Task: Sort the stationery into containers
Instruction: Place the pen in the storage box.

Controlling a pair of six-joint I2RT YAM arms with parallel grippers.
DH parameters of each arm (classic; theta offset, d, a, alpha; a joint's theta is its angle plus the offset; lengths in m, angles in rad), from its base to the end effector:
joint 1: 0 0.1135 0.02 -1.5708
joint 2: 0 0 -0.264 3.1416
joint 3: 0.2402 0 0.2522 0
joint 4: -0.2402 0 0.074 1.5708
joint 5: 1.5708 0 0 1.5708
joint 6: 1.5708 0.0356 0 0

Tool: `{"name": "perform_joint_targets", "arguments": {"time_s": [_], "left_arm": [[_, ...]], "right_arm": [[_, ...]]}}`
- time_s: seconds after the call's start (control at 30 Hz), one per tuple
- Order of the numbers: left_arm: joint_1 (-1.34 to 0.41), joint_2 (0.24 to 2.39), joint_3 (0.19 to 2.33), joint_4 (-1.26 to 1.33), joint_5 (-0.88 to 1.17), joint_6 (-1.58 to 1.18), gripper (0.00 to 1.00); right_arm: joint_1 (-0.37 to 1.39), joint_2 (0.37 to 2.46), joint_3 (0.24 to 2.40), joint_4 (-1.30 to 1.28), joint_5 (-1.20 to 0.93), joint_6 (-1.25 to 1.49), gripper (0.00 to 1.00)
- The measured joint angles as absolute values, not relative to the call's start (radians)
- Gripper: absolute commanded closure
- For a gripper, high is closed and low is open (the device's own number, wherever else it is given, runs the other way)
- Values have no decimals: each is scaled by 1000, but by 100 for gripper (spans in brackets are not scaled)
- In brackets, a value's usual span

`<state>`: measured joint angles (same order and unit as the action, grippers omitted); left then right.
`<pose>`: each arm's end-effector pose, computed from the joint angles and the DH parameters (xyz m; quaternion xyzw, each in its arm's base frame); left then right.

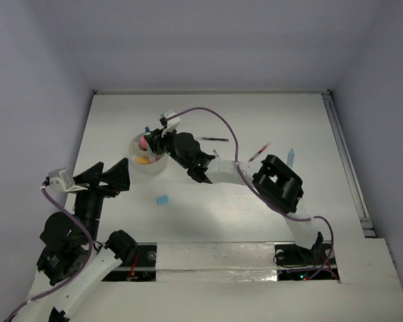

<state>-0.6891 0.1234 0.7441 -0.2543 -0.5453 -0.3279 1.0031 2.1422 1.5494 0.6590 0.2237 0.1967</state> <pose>0.0271 0.0016 0.3747 -0.1203 0.5765 -0.2532 0.7675 0.2798 0.4240 0.2557 -0.1915 0.6566 0.3467 0.6419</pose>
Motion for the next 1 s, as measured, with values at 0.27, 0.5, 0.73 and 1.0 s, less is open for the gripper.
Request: {"name": "perform_joint_targets", "arguments": {"time_s": [0.27,0.5,0.73,1.0], "left_arm": [[-656,136,739,-252,-512,-321,1],[-633,143,733,-251,-486,-318,1],[-624,143,733,-251,-468,-318,1],[-613,143,732,-250,-437,-316,1]], "right_arm": [[1023,2146,1507,751,241,167,80],[1028,2143,1446,765,240,171,37],[1029,2073,1398,717,256,165,22],[922,1759,1246,527,269,244,78]]}}
